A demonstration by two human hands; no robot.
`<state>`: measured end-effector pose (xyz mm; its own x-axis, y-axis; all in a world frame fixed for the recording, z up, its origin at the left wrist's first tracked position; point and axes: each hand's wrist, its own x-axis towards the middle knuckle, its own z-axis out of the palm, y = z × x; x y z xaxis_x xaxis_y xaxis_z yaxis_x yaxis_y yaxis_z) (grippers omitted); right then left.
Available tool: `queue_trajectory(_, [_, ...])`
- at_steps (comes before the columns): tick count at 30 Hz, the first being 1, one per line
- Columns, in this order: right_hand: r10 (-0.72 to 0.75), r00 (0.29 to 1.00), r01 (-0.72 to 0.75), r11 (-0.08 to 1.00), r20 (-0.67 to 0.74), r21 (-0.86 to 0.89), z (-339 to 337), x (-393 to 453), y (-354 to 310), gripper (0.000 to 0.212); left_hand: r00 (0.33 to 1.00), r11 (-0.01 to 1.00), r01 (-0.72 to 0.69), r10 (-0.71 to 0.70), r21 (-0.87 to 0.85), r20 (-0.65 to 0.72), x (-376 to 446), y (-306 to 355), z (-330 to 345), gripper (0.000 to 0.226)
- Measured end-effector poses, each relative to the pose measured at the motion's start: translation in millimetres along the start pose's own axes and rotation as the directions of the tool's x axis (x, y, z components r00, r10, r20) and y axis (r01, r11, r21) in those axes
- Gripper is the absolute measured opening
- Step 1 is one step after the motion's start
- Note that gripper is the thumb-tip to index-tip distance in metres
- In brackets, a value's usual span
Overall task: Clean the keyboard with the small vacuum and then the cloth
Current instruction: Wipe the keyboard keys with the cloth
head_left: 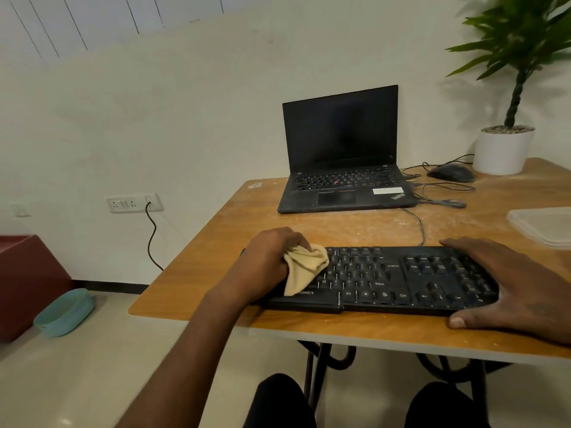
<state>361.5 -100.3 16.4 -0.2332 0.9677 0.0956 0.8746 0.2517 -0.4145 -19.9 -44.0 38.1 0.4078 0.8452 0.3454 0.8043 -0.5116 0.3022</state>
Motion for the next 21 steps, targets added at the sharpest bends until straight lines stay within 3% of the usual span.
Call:
queue_trajectory(8, [0.008, 1.000, -0.008, 1.000, 0.005, 0.006, 0, -1, 0, 0.114, 0.990, 0.986, 0.137, -0.140, 0.097, 0.017, -21, -29, -24, 0.044])
queue_trajectory(16, [0.020, 1.000, -0.020, 1.000, 0.012, -0.004, -1, -2, -1, 0.114, 1.000, 1.000, 0.020, -0.020, 0.001, 0.011, 0, 15, 1, 0.042])
queue_trajectory(21, [0.013, 1.000, -0.013, 1.000, 0.005, 0.003, 0, -1, -1, 0.114, 0.998, 0.998, 0.045, -0.047, 0.043, 0.047, -17, -2, -13, 0.048])
